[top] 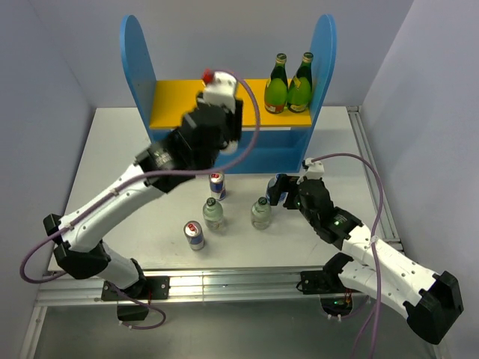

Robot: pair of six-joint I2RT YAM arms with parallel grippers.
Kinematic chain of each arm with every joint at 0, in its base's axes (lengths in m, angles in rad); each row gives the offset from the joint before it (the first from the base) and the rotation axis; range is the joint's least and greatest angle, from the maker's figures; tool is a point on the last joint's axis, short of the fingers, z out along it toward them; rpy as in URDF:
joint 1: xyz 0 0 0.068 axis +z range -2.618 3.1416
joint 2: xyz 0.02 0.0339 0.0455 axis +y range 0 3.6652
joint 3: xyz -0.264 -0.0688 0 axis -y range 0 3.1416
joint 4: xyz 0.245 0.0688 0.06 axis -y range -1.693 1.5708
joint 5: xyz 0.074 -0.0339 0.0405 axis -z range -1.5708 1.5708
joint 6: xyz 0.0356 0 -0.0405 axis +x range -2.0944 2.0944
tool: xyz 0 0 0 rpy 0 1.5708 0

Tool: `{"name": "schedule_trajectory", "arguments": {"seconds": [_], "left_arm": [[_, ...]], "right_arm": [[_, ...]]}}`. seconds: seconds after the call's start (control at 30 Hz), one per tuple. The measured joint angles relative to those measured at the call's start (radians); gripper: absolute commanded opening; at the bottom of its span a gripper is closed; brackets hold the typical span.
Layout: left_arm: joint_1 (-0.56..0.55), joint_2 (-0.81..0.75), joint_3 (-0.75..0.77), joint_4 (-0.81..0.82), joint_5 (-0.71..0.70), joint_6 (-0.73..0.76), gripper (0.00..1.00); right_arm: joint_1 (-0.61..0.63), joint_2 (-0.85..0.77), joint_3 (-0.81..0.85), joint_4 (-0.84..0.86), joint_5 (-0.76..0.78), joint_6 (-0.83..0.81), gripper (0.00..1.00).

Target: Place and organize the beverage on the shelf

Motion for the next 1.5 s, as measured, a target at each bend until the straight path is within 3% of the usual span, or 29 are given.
{"name": "schedule_trajectory", "arguments": {"seconds": [0.2, 0.3, 0.67, 0.87, 0.97, 1.0, 1.1, 1.23, 1.5], "left_arm": [[0.217, 0.130, 0.433, -0.074, 0.041, 0.087, 0.00], [0.322, 0.171, 0.526, -0.079, 0.042, 0.129, 0.00], [0.541, 0.236, 0.409, -0.129, 0.121, 0.137, 0.00], [0.609, 0.215, 0.327, -0.009, 0.162, 0.103, 0.00], [0.646, 0.198, 0.299, 0.011, 0.181, 0.072, 0.17], [0.659, 0.194, 0.290, 0.018, 0.185, 0.063, 0.35], [0.682, 0.174, 0.255, 0.048, 0.194, 0.030, 0.65], [0.679, 0.158, 0.228, 0.065, 0.209, 0.021, 0.80], [0.673, 0.161, 0.227, 0.059, 0.225, 0.018, 0.86]], "right_arm": [[0.002, 0.005, -0.013, 0.027, 0.011, 0.000, 1.00], [0.002, 0.006, -0.015, 0.033, 0.013, 0.003, 1.00], [0.004, 0.006, -0.016, 0.033, 0.017, 0.004, 1.00], [0.005, 0.006, -0.016, 0.034, 0.019, 0.008, 1.00], [0.005, 0.006, -0.017, 0.034, 0.020, 0.008, 1.00], [0.005, 0.006, -0.017, 0.034, 0.020, 0.009, 1.00], [0.006, 0.006, -0.019, 0.036, 0.021, 0.011, 1.00], [0.006, 0.006, -0.019, 0.038, 0.024, 0.011, 1.00], [0.006, 0.008, -0.019, 0.039, 0.025, 0.011, 1.00]]}}
